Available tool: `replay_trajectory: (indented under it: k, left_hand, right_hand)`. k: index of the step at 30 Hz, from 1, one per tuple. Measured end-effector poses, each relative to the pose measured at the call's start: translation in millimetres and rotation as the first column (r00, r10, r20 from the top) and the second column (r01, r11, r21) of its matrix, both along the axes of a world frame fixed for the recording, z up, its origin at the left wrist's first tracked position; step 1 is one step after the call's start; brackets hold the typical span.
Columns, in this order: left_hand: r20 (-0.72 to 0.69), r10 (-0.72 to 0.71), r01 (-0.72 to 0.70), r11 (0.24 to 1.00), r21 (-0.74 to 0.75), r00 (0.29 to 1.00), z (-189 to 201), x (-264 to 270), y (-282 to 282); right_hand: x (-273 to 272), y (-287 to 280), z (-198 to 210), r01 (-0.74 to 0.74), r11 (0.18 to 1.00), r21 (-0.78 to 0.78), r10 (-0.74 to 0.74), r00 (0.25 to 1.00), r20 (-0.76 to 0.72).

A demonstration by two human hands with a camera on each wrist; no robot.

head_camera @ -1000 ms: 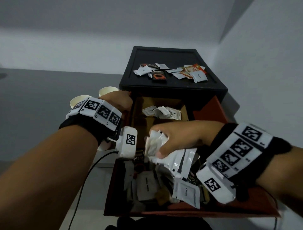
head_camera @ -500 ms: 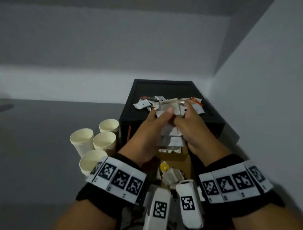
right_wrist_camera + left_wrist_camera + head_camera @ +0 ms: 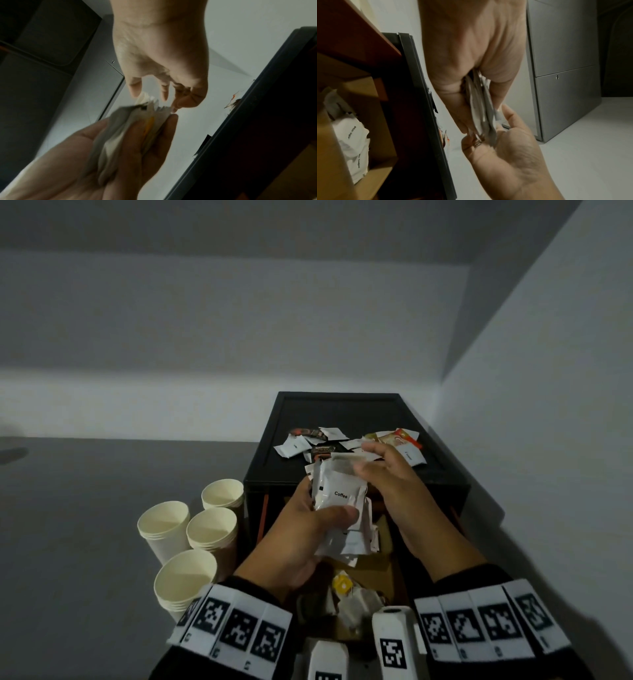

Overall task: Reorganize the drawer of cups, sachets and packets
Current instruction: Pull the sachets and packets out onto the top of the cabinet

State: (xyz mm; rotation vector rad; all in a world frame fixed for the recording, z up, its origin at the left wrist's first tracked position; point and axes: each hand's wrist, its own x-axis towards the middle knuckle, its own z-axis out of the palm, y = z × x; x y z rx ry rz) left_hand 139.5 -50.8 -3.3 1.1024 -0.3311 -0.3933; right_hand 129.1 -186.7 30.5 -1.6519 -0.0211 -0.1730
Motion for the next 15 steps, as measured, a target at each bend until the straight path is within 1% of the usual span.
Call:
replay_trajectory:
  k: [2,4,5,6,9,10,11,12,13,15]
  left_hand:
    - [-0.021,-0.006,0.006,1.000,0.013,1.000,-2.3,1.5,-0.1]
    - [-0.030,-0.011,0.011,1.000,0.010,0.999,-4.5,2.1,-0.5]
    - [-0.034,-0.012,0.012,1.000,0.006,0.999,-5.6,2.5,-0.3]
    - [-0.038,-0.014,0.014,1.000,0.003,0.999,-6.8,3.1,0.2]
    - [-0.054,-0.006,0.005,1.000,-0.013,0.999,-10.1,6.1,3.6]
    - [-0.061,0.007,-0.009,1.000,-0.024,0.998,-10.7,7.1,5.3]
    - [-0.070,0.023,-0.026,0.999,-0.037,0.997,-11.0,8.0,6.9]
    - [-0.080,0.041,-0.045,0.998,-0.049,0.996,-11.1,8.7,8.6]
    - [-0.087,0.060,-0.065,0.996,-0.057,0.994,-11.0,9.8,10.2]
    - [-0.091,0.104,-0.109,0.993,-0.050,0.990,-10.8,11.4,11.9]
  right_hand:
    - [4.5,-1.3,-0.6,0.014,0.988,-0.153,-0.003,0.997,0.074]
    - [6.2,-0.2,0.2,0.076,0.960,-0.270,-0.033,0.987,0.159]
    - [8.1,-1.0,-0.9,0.125,0.953,-0.277,-0.073,0.979,0.189]
    - [9.6,-2.4,-1.7,0.168,0.956,-0.241,-0.120,0.972,0.202]
    - [13.5,-12.4,-2.4,0.289,0.954,-0.076,-0.270,0.944,0.191]
    - [13.1,-17.5,-1.9,0.302,0.953,-0.022,-0.294,0.940,0.173]
    - [11.7,-22.4,-0.9,0.303,0.953,-0.001,-0.300,0.943,0.143]
    - [9.8,-26.3,0.2,0.289,0.957,-0.022,-0.286,0.954,0.096]
    - [8.1,-29.6,0.7,0.246,0.965,-0.092,-0.244,0.969,0.034]
    - [4.6,-30.3,-0.8,0.074,0.955,-0.289,-0.112,0.987,-0.117]
